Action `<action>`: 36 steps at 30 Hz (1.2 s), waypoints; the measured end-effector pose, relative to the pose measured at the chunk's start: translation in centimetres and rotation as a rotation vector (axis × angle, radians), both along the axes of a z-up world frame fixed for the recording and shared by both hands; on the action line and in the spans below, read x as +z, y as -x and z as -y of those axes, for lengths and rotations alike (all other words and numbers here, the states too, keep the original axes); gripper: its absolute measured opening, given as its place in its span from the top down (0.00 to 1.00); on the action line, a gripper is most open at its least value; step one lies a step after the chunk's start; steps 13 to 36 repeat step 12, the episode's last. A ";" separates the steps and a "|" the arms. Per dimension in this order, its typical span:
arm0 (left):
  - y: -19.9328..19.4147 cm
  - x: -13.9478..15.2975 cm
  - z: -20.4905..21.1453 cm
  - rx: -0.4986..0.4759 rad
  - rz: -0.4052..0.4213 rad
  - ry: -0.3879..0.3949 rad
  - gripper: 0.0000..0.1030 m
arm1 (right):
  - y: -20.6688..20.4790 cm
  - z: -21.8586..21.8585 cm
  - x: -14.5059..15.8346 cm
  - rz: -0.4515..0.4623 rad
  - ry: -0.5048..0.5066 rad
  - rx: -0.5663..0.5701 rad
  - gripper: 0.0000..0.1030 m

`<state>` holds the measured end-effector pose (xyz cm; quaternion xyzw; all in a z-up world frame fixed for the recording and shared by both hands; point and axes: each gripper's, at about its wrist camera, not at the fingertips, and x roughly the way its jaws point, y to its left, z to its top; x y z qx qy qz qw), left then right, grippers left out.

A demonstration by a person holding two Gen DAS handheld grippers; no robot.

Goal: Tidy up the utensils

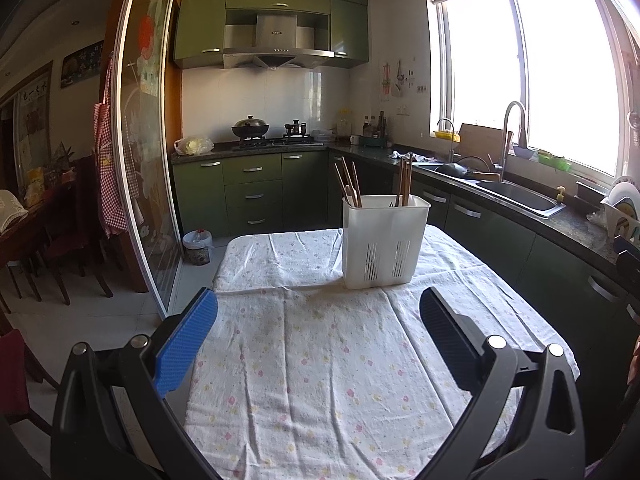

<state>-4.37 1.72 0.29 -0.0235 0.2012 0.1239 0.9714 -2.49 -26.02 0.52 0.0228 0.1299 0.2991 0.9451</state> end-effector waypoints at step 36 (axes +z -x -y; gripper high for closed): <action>-0.4 0.1 -0.5 0.023 -0.027 0.008 0.07 | 0.0 -0.1 -0.1 -0.002 0.000 -0.001 0.04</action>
